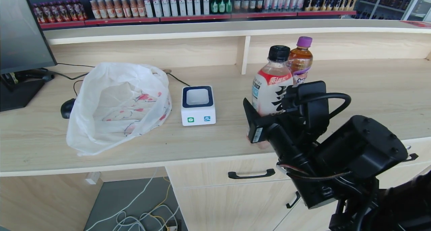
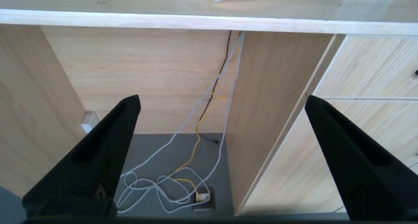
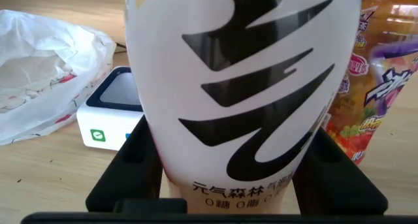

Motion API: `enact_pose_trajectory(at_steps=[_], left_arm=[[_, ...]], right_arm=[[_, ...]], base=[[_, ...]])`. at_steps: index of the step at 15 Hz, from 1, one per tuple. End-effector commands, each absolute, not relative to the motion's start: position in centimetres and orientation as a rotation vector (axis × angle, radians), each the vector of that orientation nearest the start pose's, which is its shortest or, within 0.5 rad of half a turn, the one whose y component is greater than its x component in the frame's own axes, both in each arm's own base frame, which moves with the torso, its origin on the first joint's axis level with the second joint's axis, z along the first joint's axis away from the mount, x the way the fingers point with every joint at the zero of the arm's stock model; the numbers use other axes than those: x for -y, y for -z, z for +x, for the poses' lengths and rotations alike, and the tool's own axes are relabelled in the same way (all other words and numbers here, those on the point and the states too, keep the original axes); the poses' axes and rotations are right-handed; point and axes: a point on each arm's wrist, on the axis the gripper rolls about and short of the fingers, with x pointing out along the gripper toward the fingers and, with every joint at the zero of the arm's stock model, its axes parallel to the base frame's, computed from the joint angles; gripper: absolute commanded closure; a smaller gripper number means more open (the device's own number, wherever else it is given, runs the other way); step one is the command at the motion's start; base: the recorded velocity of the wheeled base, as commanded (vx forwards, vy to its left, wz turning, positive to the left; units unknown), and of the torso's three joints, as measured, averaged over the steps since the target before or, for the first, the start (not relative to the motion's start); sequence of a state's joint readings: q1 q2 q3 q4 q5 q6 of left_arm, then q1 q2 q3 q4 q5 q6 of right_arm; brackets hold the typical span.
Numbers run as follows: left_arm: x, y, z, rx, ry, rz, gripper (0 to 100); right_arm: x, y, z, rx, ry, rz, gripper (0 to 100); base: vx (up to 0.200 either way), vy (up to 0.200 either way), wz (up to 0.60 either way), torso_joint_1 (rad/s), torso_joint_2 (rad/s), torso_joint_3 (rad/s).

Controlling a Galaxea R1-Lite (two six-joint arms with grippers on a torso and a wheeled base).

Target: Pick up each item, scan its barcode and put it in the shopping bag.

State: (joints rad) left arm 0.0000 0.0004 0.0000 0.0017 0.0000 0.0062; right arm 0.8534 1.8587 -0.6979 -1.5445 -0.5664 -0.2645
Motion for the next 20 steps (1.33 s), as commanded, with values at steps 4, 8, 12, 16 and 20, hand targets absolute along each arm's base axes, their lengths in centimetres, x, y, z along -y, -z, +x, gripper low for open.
enact_pose_trajectory(at_steps=[4, 8, 12, 16, 20], left_arm=[[0.0, -7.5, -2.3, -0.002, 0.000, 0.006, 0], [0.0, -7.5, -2.3, -0.002, 0.000, 0.006, 0], [0.0, -7.5, -2.3, -0.002, 0.000, 0.006, 0], [0.0, -7.5, -2.3, -0.002, 0.000, 0.006, 0], [0.0, -7.5, -2.3, -0.002, 0.000, 0.006, 0]], right_arm=[[-21.0, -19.8, 19.7, 0.319, -0.268, -0.007, 100], [-19.5, -20.2, 18.2, 0.330, -0.360, 0.024, 100], [-17.7, -20.1, 17.7, 0.316, -0.522, 0.113, 100], [-16.4, -20.1, 19.1, 0.328, -0.766, 0.101, 100], [-16.5, -21.5, 19.2, 0.328, -0.965, 0.219, 100]], base=[[0.000, 0.000, 0.00, 0.000, 0.00, 0.000], [0.000, 0.000, 0.00, 0.000, 0.00, 0.000], [0.000, 0.000, 0.00, 0.000, 0.00, 0.000], [0.000, 0.000, 0.00, 0.000, 0.00, 0.000], [0.000, 0.000, 0.00, 0.000, 0.00, 0.000]])
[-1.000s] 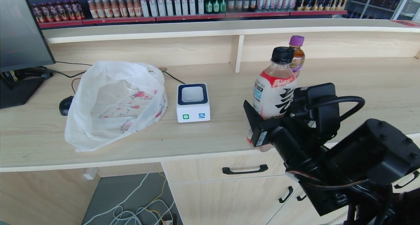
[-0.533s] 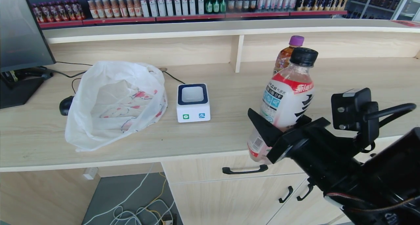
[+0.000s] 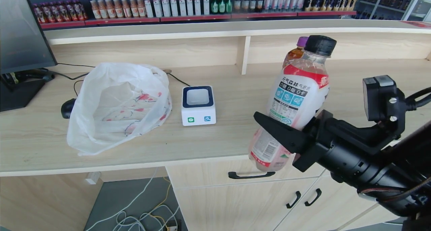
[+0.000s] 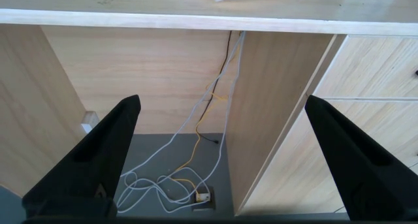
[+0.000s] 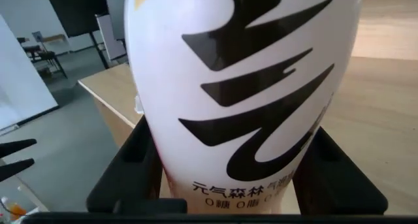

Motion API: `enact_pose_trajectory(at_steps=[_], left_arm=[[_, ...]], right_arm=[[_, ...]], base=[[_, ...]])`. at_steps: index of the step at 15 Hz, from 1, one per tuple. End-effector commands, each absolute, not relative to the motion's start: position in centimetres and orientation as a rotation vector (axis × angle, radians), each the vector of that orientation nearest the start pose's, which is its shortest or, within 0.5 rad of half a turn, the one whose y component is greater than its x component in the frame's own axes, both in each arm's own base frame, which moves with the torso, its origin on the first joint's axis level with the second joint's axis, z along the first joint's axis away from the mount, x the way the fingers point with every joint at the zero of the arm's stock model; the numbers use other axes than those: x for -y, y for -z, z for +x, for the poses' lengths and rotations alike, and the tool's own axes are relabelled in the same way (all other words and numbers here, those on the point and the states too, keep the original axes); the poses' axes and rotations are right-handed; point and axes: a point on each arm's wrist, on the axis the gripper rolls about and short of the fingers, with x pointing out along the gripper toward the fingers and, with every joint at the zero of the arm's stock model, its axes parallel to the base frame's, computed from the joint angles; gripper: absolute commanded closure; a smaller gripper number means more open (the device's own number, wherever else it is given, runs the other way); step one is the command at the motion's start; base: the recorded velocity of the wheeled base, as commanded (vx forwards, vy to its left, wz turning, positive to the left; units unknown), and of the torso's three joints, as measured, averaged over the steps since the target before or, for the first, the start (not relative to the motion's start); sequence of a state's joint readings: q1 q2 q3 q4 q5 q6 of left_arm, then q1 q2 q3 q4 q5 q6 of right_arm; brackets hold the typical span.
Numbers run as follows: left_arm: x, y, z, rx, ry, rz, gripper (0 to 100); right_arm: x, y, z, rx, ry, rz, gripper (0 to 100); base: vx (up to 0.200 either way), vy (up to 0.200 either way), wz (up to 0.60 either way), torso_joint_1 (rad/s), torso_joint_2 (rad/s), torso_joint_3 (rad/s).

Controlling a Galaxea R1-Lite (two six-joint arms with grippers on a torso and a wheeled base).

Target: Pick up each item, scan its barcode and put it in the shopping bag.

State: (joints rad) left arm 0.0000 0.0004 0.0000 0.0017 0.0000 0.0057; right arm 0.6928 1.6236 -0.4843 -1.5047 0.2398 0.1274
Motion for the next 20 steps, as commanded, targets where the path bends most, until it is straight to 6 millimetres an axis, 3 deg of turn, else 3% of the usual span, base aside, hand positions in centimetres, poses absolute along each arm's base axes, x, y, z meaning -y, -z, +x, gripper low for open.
enact_pose_trajectory(at_steps=[1, 4, 7, 20], left_arm=[[0.0, -7.5, -2.3, -0.002, 0.000, 0.006, 0], [0.0, -7.5, -2.3, -0.002, 0.000, 0.006, 0], [0.0, -7.5, -2.3, -0.002, 0.000, 0.006, 0], [0.0, -7.5, -2.3, -0.002, 0.000, 0.006, 0]], right_arm=[[-16.6, -22.2, 19.1, 0.351, -1.047, 0.218, 100], [-16.3, -23.4, 19.6, 0.367, -1.162, 0.242, 100], [-16.1, -24.3, 20.1, 0.357, -1.169, 0.317, 100], [-15.7, -25.1, 19.3, 0.355, -1.214, 0.360, 100]], base=[[0.000, 0.000, 0.00, 0.000, 0.00, 0.000], [0.000, 0.000, 0.00, 0.000, 0.00, 0.000], [0.000, 0.000, 0.00, 0.000, 0.00, 0.000], [0.000, 0.000, 0.00, 0.000, 0.00, 0.000]])
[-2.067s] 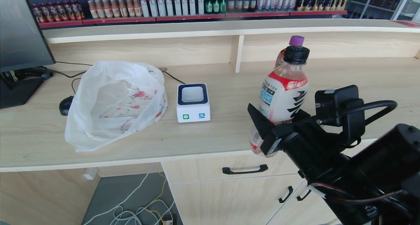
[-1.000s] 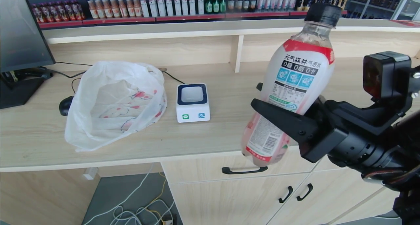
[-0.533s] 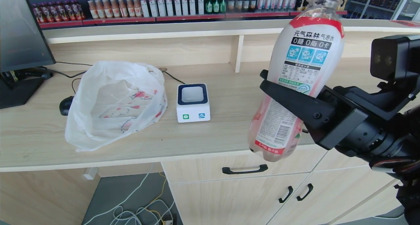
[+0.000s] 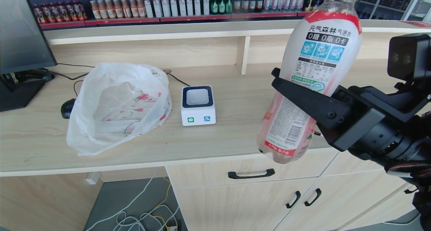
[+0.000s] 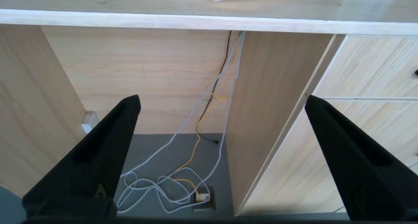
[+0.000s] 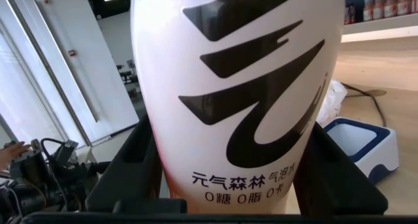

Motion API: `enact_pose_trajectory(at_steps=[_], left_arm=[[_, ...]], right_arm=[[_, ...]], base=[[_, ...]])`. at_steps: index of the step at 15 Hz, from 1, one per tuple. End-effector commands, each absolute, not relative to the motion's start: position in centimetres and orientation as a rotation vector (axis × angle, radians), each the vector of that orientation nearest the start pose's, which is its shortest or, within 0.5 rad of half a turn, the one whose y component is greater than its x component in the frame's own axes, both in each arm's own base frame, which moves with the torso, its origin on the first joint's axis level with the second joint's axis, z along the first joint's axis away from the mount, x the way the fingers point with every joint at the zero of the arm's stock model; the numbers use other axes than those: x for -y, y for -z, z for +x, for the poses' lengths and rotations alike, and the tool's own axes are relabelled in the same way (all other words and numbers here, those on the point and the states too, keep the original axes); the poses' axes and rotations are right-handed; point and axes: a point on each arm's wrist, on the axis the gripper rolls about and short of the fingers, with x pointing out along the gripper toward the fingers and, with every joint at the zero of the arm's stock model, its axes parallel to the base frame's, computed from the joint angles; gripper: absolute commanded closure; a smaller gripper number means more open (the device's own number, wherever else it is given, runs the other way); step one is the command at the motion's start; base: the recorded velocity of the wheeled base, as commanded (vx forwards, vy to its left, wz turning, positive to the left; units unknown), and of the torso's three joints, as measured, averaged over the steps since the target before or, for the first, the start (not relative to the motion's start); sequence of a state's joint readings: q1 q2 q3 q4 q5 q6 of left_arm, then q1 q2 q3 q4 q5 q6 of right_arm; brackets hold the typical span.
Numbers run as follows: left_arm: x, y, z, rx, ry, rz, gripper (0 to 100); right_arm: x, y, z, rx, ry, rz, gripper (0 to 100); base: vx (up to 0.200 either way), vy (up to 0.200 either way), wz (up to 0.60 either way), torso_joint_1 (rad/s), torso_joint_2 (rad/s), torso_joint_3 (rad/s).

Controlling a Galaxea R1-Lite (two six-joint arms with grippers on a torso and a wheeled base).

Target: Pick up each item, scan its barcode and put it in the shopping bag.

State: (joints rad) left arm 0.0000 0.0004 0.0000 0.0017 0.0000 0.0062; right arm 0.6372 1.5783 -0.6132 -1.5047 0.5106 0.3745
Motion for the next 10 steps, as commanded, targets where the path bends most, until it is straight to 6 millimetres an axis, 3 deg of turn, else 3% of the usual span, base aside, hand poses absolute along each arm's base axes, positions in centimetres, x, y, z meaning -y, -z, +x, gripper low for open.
enact_pose_trajectory(at_steps=[1, 10], left_arm=[[0.00, -7.53, -2.28, -0.002, 0.000, 0.006, 0], [0.00, -7.53, -2.28, -0.002, 0.000, 0.006, 0]], right_arm=[[-15.68, -25.10, 19.30, 0.355, -1.212, 0.360, 100], [-15.69, -25.14, 19.25, 0.389, -1.202, 0.313, 100]], base=[[0.000, 0.000, 0.00, 0.000, 0.00, 0.000], [0.000, 0.000, 0.00, 0.000, 0.00, 0.000]])
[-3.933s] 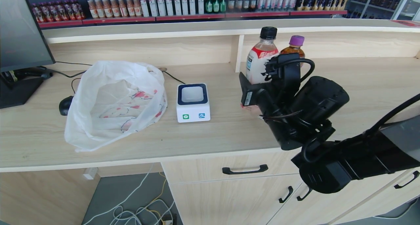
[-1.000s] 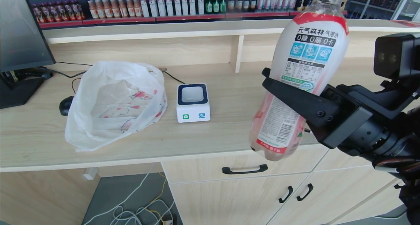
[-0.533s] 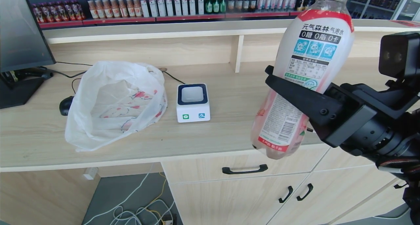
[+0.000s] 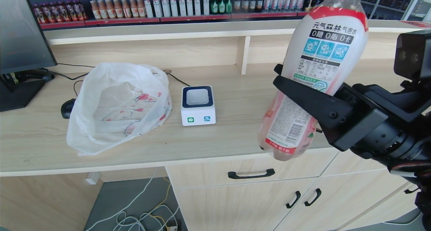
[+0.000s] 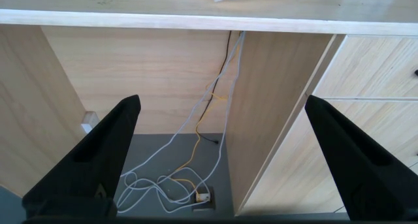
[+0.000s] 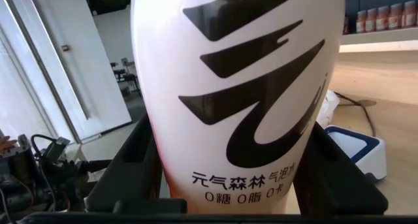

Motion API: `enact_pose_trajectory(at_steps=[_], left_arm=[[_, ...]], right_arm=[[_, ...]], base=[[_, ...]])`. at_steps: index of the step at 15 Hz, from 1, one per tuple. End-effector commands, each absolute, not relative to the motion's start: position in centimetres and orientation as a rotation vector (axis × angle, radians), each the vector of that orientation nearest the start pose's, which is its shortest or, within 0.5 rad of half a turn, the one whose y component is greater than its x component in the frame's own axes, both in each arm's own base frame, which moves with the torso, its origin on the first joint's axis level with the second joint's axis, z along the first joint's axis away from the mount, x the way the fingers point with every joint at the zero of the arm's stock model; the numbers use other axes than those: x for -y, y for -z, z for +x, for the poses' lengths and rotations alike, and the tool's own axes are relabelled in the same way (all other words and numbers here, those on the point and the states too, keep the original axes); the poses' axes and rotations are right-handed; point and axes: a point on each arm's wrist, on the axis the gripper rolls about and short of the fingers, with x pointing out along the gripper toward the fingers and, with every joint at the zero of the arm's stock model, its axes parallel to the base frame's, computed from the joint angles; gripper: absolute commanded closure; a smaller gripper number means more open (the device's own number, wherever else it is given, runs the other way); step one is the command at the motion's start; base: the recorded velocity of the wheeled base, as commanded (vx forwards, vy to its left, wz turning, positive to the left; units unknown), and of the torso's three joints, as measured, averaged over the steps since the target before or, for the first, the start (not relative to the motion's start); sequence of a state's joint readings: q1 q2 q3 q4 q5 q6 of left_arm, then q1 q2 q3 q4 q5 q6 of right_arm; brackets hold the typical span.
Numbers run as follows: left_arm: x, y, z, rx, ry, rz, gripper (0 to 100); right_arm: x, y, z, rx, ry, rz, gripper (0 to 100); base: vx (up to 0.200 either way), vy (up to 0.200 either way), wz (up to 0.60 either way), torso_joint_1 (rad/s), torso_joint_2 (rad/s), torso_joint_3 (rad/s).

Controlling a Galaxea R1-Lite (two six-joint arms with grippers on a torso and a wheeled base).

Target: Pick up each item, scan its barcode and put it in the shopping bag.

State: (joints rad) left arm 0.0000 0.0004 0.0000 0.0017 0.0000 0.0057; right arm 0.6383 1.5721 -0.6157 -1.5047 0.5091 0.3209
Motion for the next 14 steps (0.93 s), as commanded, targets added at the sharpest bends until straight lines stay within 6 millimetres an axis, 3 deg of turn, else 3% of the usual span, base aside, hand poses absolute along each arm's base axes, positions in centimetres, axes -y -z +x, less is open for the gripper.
enact_pose_trajectory(at_steps=[1, 5, 11, 14], left_arm=[[0.0, -7.5, -2.3, -0.002, 0.000, 0.006, 0], [0.0, -7.5, -2.3, -0.002, 0.000, 0.006, 0], [0.0, -7.5, -2.3, -0.002, 0.000, 0.006, 0], [0.0, -7.5, -2.3, -0.002, 0.000, 0.008, 0]], right_arm=[[-15.7, -24.6, 19.3, 0.392, -1.191, 0.274, 100], [-15.5, -23.4, 19.0, 0.410, -1.110, 0.182, 100], [-18.7, -21.7, 16.1, 0.337, -0.736, 0.043, 100], [-20.2, -22.4, 15.4, 0.338, -0.595, 0.052, 100]], base=[[0.000, 0.000, 0.00, 0.000, 0.00, 0.000], [0.000, 0.000, 0.00, 0.000, 0.00, 0.000], [0.000, 0.000, 0.00, 0.000, 0.00, 0.000], [0.000, 0.000, 0.00, 0.000, 0.00, 0.000]])
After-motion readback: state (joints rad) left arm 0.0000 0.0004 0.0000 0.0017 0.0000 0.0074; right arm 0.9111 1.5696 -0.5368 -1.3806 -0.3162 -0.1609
